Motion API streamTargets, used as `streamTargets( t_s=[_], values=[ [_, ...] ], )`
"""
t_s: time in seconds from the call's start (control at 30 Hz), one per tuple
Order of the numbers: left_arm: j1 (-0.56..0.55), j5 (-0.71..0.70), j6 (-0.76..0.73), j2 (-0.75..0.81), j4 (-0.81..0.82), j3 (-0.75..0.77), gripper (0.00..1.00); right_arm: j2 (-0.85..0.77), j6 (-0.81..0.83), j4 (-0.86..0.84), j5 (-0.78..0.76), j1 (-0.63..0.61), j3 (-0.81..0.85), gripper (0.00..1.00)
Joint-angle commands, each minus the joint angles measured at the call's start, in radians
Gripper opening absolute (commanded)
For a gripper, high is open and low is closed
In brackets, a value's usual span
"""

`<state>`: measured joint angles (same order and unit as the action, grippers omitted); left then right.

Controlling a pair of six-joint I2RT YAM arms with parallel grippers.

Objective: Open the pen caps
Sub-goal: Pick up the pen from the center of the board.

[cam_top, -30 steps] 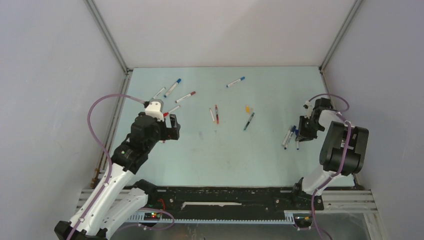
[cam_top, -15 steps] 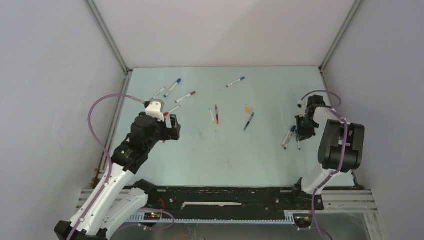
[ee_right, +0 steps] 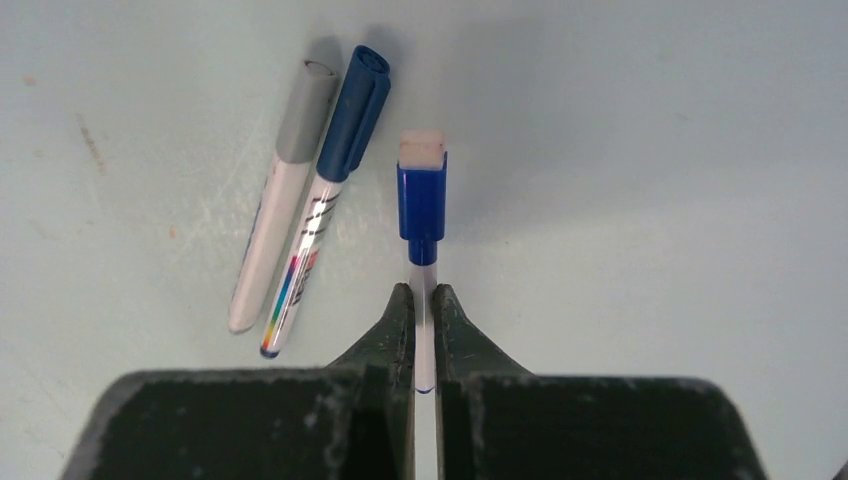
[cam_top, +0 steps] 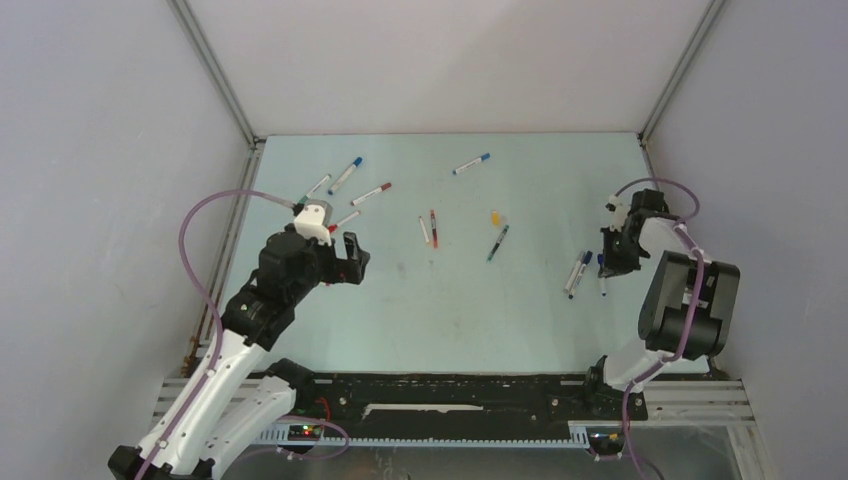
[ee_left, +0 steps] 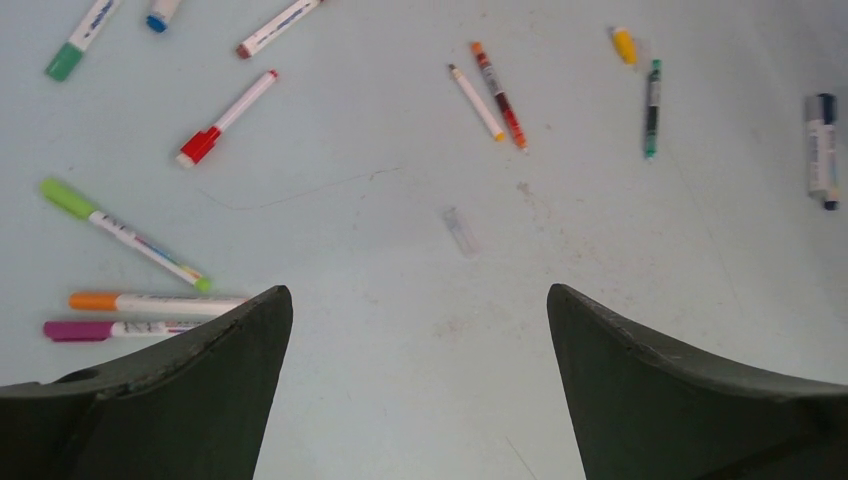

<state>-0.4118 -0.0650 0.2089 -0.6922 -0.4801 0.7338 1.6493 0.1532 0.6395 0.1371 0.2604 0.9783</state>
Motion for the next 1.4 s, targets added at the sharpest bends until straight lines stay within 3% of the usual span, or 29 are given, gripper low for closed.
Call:
streamTargets(
  t_s=[0.0,0.17,0.3,0.43,0.63,0.93,1.37],
  values=[
    [0.007,0.150,0.027,0.039,0.080,-0.018,1.00,-0.135,0.043,0.018,0.134,0.047,0.007,0.00],
    [0.006,0.327,0.218,0.048,0.235,-0.065,1.00,-0.261,0.151,0.074,0.448,0.065,0.006,0.00],
    [-0.004,0.468,0.467,0.020,0.478,-0.136,1.00,-0.345,0.265,0.142,0.724,0.043,0.008,0.00],
    [-0.090,0.472,0.629,-0.044,0.670,-0.176,1.00,-0.408,0.410,0.239,0.890,-0.069,0.008,0.00],
    [-0.280,0.343,0.715,-0.243,0.787,-0.143,1.00,-0.438,0.549,0.324,0.886,-0.273,0.007,0.00],
    [-0.417,0.275,0.788,-0.503,0.754,0.010,0.98,-0.418,0.591,0.317,0.746,-0.512,-0.007,0.00],
    [-0.465,0.435,0.833,-0.740,0.821,0.090,0.78,-0.391,0.590,0.307,0.666,-0.638,-0.007,0.00]
  ],
)
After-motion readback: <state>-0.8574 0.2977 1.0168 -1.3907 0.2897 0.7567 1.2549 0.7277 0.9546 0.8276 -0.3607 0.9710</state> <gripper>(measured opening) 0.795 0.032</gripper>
